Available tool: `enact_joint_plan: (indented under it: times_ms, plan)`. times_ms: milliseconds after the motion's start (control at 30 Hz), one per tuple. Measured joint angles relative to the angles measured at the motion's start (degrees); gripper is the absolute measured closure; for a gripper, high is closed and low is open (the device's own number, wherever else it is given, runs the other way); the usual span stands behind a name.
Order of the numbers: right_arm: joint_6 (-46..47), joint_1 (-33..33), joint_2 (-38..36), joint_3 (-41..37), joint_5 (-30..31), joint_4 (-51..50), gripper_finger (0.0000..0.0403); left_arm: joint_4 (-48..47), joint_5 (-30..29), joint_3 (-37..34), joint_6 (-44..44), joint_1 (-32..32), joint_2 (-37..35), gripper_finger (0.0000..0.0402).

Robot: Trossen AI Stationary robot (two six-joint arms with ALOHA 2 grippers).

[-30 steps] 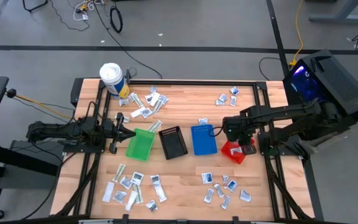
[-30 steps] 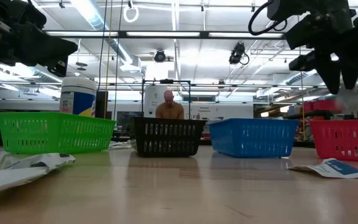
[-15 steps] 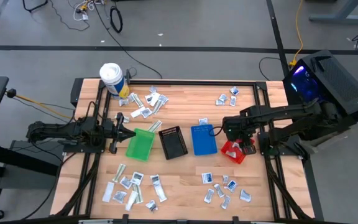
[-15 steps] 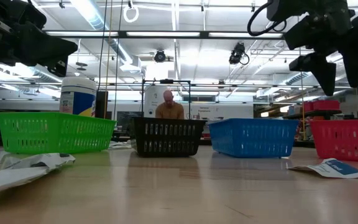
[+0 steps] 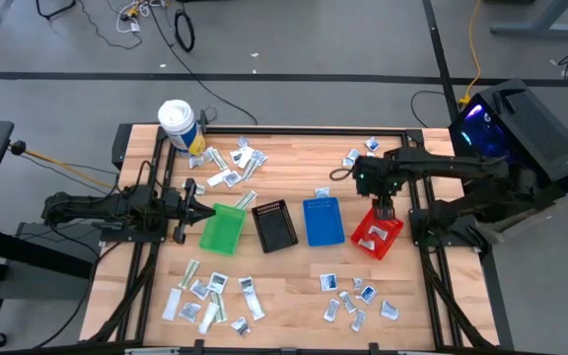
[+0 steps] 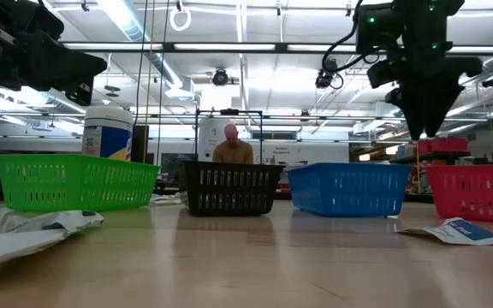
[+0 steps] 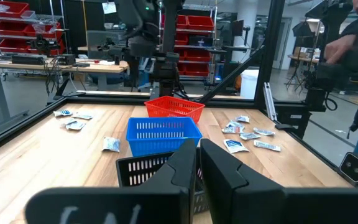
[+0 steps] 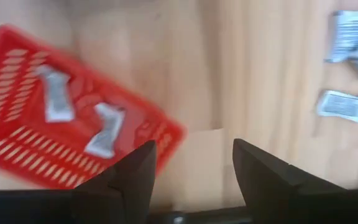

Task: Pick & Place First Aid Supplies
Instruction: Put the alcohol pad into the blue basket

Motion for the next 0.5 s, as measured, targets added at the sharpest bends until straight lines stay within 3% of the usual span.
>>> enact_joint_plan:
  times_ms: [300, 500]
  plan:
    - [-1.88, -9.47, 0.00, 0.00, 0.92, 8.12, 0.0191, 0.00, 0.00, 0.00, 0.00, 0.00, 0.01, 0.0369]
    - [-3.03, -11.54, 0.00, 0.02, 0.60, 10.74, 0.0191, 0.00, 0.00, 0.01, 0.00, 0.00, 0.01, 0.0369]
